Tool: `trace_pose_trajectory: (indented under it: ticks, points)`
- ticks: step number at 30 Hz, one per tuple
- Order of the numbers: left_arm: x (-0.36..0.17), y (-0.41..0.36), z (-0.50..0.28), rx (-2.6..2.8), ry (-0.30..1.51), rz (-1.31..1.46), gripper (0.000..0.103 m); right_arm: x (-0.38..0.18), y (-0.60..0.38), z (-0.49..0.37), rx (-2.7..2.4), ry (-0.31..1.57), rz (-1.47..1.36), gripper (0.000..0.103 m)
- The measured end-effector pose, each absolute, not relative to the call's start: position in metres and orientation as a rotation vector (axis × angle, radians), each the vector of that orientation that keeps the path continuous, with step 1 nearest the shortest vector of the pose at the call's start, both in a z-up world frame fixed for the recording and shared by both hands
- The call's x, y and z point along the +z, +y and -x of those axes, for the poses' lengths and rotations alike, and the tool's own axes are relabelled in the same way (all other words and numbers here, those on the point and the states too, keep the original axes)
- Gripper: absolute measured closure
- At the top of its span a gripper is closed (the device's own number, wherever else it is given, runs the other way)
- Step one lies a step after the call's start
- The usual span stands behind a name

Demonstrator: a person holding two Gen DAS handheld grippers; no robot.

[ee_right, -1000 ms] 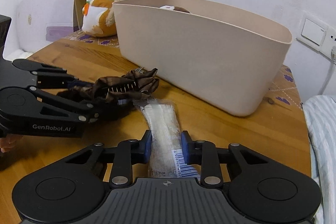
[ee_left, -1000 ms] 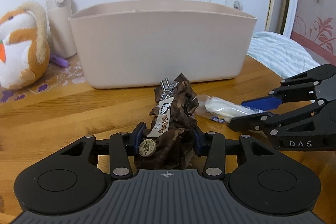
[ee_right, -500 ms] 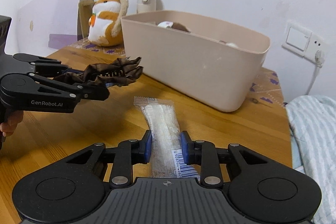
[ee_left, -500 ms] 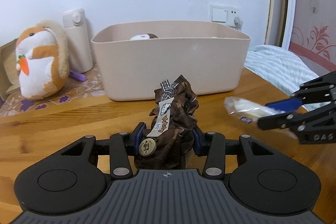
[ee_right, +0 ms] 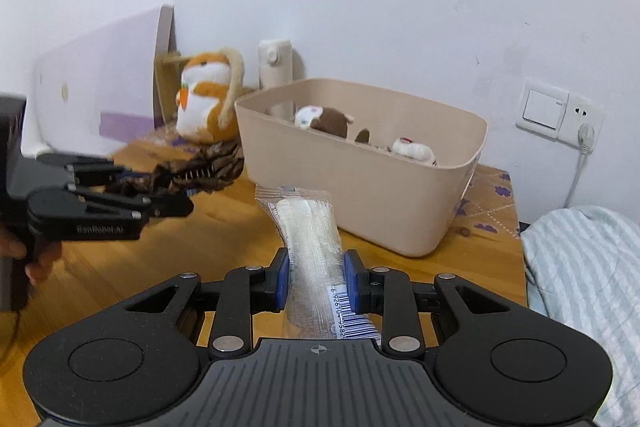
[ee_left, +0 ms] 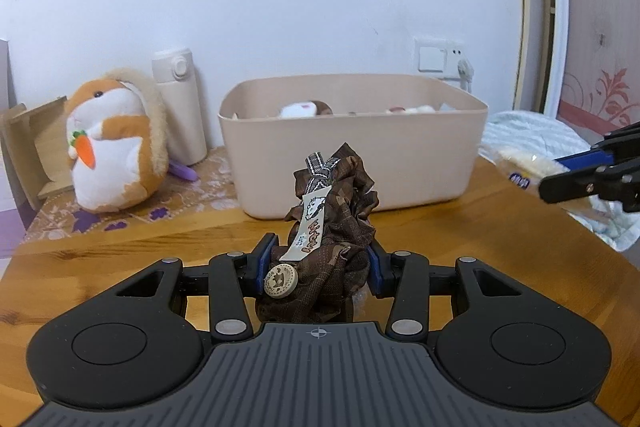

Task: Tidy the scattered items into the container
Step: 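Carry the scrunchie and packet over the basket and open both tools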

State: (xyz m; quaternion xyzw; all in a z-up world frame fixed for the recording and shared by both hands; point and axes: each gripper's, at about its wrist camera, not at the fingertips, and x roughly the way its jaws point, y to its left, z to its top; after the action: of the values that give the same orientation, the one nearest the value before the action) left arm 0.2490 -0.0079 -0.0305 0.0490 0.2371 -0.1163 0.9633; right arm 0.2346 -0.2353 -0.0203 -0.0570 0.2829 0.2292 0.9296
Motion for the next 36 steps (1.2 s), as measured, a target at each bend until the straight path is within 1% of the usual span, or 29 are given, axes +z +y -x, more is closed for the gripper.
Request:
trace_pose_trajectory:
  ticks: [11, 24, 29, 36]
  points:
    - [0.011, -0.011, -0.262, -0.227, 0.379, -0.083, 0.058, 0.017, -0.239, -0.256, 0.443, 0.503, 0.063, 0.077]
    - [0.046, -0.03, -0.307, -0.18, 0.297, -0.067, 0.058, 0.038, -0.237, -0.299, 0.444, 0.478, -0.049, 0.077]
    - [0.054, -0.037, -0.331, -0.169, 0.293, -0.069, 0.058, 0.038, -0.241, -0.326, 0.417, 0.49, -0.103, 0.077]
    - [0.053, -0.048, -0.371, -0.164, 0.327, -0.058, 0.058, 0.022, -0.246, -0.366, 0.357, 0.537, -0.169, 0.077]
